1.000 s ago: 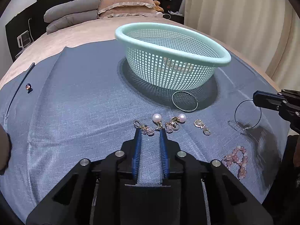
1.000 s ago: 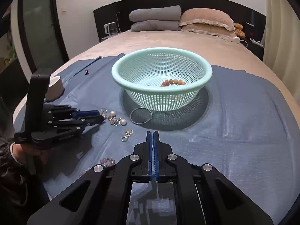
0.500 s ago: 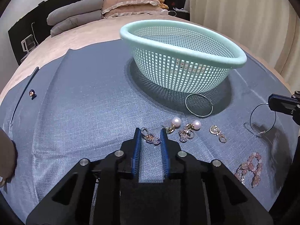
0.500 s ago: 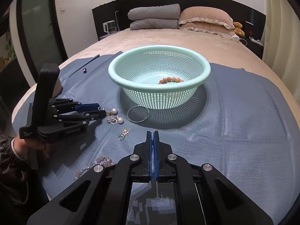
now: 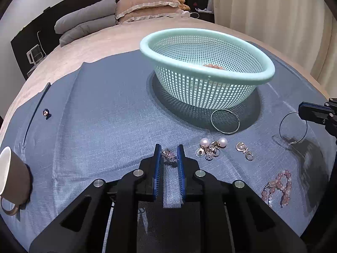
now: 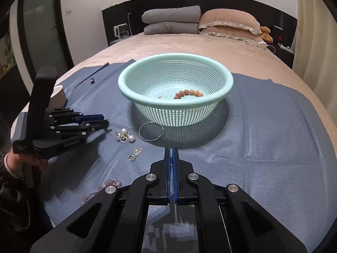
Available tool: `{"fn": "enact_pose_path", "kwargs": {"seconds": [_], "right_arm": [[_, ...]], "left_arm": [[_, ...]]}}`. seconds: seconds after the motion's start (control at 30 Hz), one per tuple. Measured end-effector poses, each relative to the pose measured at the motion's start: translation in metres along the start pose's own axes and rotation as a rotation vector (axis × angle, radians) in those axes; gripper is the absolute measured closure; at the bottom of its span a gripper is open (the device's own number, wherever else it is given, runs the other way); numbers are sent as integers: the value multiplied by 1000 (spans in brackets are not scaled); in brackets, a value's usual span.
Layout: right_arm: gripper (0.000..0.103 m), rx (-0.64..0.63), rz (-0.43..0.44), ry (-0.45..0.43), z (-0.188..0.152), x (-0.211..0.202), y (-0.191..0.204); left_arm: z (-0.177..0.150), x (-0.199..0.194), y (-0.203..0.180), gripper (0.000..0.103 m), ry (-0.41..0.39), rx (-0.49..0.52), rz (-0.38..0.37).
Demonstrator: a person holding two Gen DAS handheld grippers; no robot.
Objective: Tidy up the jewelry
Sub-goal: 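Carry both held earrings into the green basket and open both grippers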
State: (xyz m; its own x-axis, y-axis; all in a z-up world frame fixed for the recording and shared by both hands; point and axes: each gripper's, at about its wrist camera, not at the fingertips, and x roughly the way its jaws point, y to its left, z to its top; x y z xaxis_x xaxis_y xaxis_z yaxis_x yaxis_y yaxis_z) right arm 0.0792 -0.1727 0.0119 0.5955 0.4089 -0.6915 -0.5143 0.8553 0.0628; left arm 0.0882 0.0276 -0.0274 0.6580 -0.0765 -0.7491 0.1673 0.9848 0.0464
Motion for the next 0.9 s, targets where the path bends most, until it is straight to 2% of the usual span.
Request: {"fn": "enact_pose_path", "kwargs": {"seconds": [0.3, 0.43, 0.47, 0.7, 0.9], "right_arm": [[101, -17, 7, -54, 18, -17, -2], [101, -16, 27, -92, 31, -21, -7], [101, -16, 30, -105, 35, -22, -9], [101, -46, 50, -173, 73, -18, -16], [101, -58, 62, -183, 101, 1, -25]], "left_arm": [[16, -42, 1, 87, -67, 42, 11], [28, -58, 10, 87, -87, 3, -136], [32, -60, 11, 87, -88, 2, -144], [67, -70, -4, 87, -121, 92, -113], [104, -57, -21, 87, -156, 133, -136]]}}
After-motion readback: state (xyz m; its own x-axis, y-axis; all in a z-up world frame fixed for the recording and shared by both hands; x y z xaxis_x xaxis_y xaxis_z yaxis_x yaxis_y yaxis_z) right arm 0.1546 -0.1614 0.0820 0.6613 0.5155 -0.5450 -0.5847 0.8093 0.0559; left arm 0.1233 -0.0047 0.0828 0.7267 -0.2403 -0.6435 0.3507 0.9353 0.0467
